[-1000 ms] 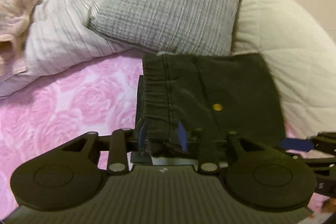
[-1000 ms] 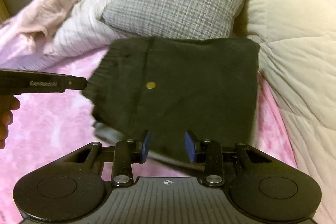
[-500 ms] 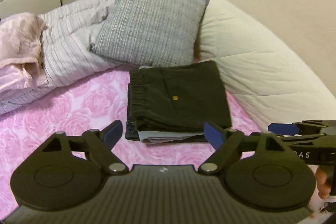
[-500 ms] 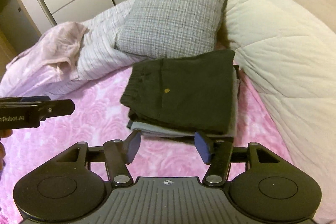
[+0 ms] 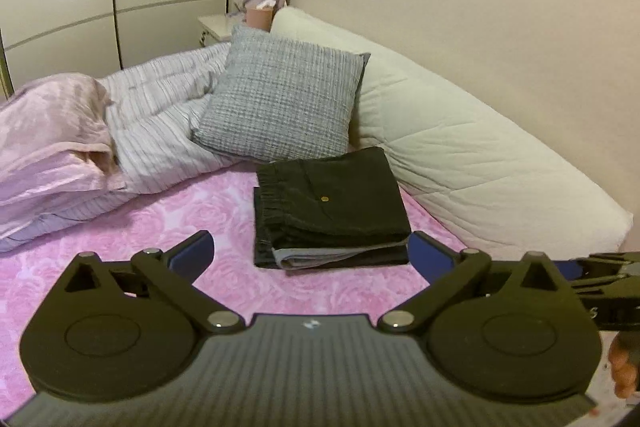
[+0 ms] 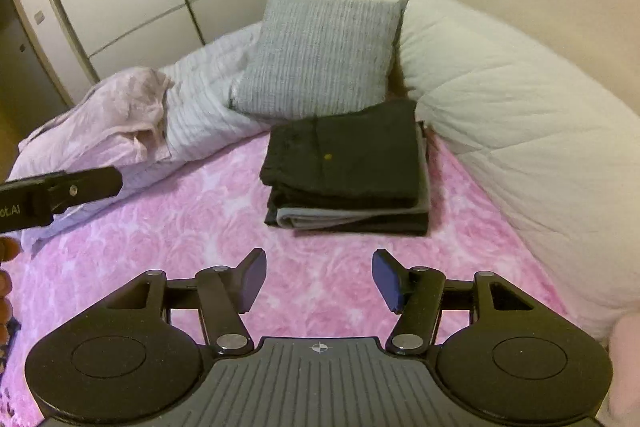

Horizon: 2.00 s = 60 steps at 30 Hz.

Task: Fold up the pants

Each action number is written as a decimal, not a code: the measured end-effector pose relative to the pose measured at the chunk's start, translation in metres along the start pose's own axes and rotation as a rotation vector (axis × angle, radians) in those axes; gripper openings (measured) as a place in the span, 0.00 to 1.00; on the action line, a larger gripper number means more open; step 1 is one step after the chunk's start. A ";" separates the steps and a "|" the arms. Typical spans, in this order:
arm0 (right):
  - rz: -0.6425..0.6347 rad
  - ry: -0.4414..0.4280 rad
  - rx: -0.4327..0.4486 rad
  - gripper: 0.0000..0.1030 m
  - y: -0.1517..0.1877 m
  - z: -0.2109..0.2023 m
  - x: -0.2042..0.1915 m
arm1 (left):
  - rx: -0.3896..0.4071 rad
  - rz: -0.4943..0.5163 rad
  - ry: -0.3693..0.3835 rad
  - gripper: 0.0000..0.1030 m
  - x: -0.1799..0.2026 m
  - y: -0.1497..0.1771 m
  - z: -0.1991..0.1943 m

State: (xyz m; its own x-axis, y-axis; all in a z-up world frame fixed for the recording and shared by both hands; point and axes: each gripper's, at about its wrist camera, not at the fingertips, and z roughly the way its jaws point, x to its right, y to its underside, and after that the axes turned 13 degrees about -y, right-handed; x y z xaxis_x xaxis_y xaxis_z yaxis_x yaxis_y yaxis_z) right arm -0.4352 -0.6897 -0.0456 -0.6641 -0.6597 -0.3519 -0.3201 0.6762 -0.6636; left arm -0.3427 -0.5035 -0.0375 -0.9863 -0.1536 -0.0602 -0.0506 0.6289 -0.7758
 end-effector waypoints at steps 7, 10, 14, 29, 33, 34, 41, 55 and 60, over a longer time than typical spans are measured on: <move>0.019 0.041 0.045 0.56 0.044 -0.045 -0.056 | 0.007 0.004 -0.006 0.99 -0.032 0.037 -0.063; 0.032 0.025 0.028 0.56 0.059 -0.059 -0.076 | -0.007 0.007 -0.020 0.98 -0.041 0.050 -0.085; 0.032 0.048 0.019 0.56 0.071 -0.076 -0.095 | -0.049 -0.011 -0.018 0.98 -0.050 0.063 -0.107; -0.012 0.017 0.003 0.56 0.105 -0.113 -0.108 | -0.098 -0.024 -0.043 0.98 -0.036 0.094 -0.149; -0.002 0.001 -0.003 0.56 0.107 -0.122 -0.098 | -0.118 -0.020 -0.058 0.98 -0.024 0.101 -0.150; -0.001 0.000 -0.003 0.56 0.108 -0.125 -0.095 | -0.126 -0.019 -0.060 0.98 -0.020 0.103 -0.151; 0.008 -0.019 -0.008 0.56 0.112 -0.138 -0.081 | -0.143 0.000 -0.056 0.98 0.004 0.109 -0.157; 0.015 -0.048 -0.013 0.56 0.118 -0.150 -0.069 | -0.163 0.000 -0.065 0.98 0.023 0.117 -0.164; 0.010 -0.058 -0.020 0.56 0.120 -0.150 -0.069 | -0.162 -0.007 -0.072 0.98 0.023 0.118 -0.167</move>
State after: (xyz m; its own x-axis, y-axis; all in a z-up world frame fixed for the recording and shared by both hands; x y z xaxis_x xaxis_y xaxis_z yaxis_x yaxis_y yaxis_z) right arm -0.5292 -0.5134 -0.0022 -0.6273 -0.6703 -0.3966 -0.3276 0.6891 -0.6464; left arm -0.3978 -0.3054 -0.0256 -0.9722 -0.2090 -0.1051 -0.0874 0.7412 -0.6656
